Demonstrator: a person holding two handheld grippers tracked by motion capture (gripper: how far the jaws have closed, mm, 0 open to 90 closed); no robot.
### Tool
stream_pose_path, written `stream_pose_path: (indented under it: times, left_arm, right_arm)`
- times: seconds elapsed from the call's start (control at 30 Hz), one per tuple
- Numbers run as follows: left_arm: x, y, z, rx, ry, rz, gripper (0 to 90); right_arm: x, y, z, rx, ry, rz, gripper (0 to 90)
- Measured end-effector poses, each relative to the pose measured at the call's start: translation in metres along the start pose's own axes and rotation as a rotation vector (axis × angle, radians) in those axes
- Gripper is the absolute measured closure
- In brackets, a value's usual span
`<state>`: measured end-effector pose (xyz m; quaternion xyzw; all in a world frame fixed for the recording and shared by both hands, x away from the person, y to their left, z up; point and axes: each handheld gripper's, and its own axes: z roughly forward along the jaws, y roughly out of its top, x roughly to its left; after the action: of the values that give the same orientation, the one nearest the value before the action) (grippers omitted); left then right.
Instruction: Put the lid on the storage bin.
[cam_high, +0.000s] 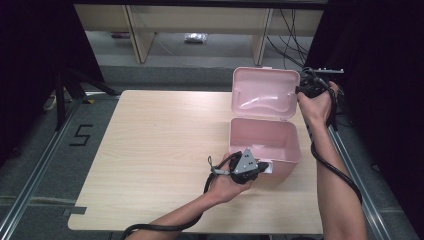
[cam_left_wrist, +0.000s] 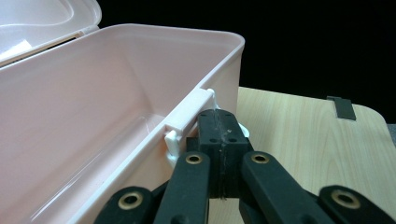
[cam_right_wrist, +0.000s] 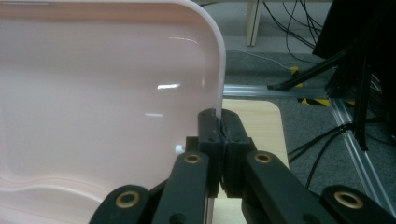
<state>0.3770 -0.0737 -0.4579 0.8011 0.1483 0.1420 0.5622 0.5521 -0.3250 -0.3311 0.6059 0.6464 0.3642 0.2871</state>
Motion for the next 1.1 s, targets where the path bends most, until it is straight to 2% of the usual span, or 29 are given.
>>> stream_pose_path:
  times: [0.03, 0.07, 0.1, 0.27, 0.3, 0.33, 0.4, 0.5, 0.53, 0.57, 0.6, 0.63, 0.67, 0.8, 0.83, 0.9, 1.0, 1.07, 1.1]
  left_arm:
    - [0.000, 0.000, 0.000, 0.000, 0.000, 0.000, 90.0]
    - [0.000, 0.000, 0.000, 0.000, 0.000, 0.000, 90.0]
    - [0.000, 0.000, 0.000, 0.000, 0.001, 0.000, 90.0]
    - [0.000, 0.001, 0.001, 0.003, -0.001, 0.003, 90.0]
    - [0.000, 0.001, 0.001, 0.004, -0.002, 0.004, 90.0]
    - [0.000, 0.001, 0.001, 0.003, -0.001, 0.004, 90.0]
    - [0.000, 0.001, 0.001, 0.004, 0.001, 0.006, 90.0]
    - [0.000, 0.001, 0.001, 0.004, 0.000, 0.005, 90.0]
    - [0.000, 0.001, 0.001, 0.005, 0.001, 0.006, 90.0]
    - [0.000, 0.001, 0.001, 0.004, 0.001, 0.007, 90.0]
    - [0.000, 0.001, 0.002, 0.000, 0.002, 0.004, 90.0]
    - [0.000, 0.001, 0.002, 0.000, 0.002, 0.003, 90.0]
    - [0.000, 0.001, 0.002, 0.000, 0.003, 0.003, 90.0]
    - [0.000, 0.001, 0.002, 0.000, 0.002, 0.004, 90.0]
    - [0.000, 0.001, 0.002, 0.000, 0.002, 0.002, 90.0]
    - [0.000, 0.001, 0.002, 0.000, 0.003, 0.002, 90.0]
    - [0.000, 0.001, 0.002, 0.001, 0.003, 0.002, 90.0]
    - [0.000, 0.001, 0.002, 0.001, 0.003, 0.002, 90.0]
    - [0.000, 0.001, 0.002, 0.001, 0.003, 0.003, 90.0]
  right_arm:
    - [-0.001, 0.000, 0.000, -0.005, -0.001, -0.022, 89.7]
    - [0.002, -0.001, -0.001, -0.006, -0.008, 0.016, 89.8]
    - [0.000, -0.001, -0.002, -0.009, -0.004, -0.004, 89.8]
    - [0.002, -0.002, -0.006, -0.026, 0.002, -0.012, 89.8]
    - [0.001, -0.002, -0.007, -0.030, -0.003, -0.036, 89.8]
    - [0.003, -0.003, -0.008, -0.025, -0.010, -0.010, 89.8]
    - [0.003, -0.003, -0.010, -0.031, 0.003, -0.013, 89.8]
    - [0.004, -0.004, -0.013, -0.039, -0.003, -0.022, 89.9]
    - [0.002, -0.004, -0.014, -0.042, 0.002, -0.047, 89.9]
    - [0.004, -0.004, -0.015, -0.041, 0.001, -0.020, 89.9]
    - [0.003, -0.004, -0.016, -0.049, 0.003, -0.047, 89.9]
    - [0.003, -0.005, -0.016, -0.050, -0.001, -0.050, 89.9]
    - [0.005, -0.005, -0.017, -0.051, -0.002, -0.030, 89.9]
    - [0.005, -0.007, -0.020, -0.056, 0.001, -0.043, 89.9]
    - [0.006, -0.007, -0.021, -0.052, 0.003, -0.027, 89.9]
    - [0.005, -0.008, -0.023, -0.063, 0.000, -0.051, 89.9]
    - [0.007, -0.009, -0.025, -0.062, 0.003, -0.028, 89.9]
    - [0.005, -0.010, -0.026, -0.072, 0.002, -0.067, 89.9]
    - [0.006, -0.010, -0.026, -0.075, -0.003, -0.066, 89.9]
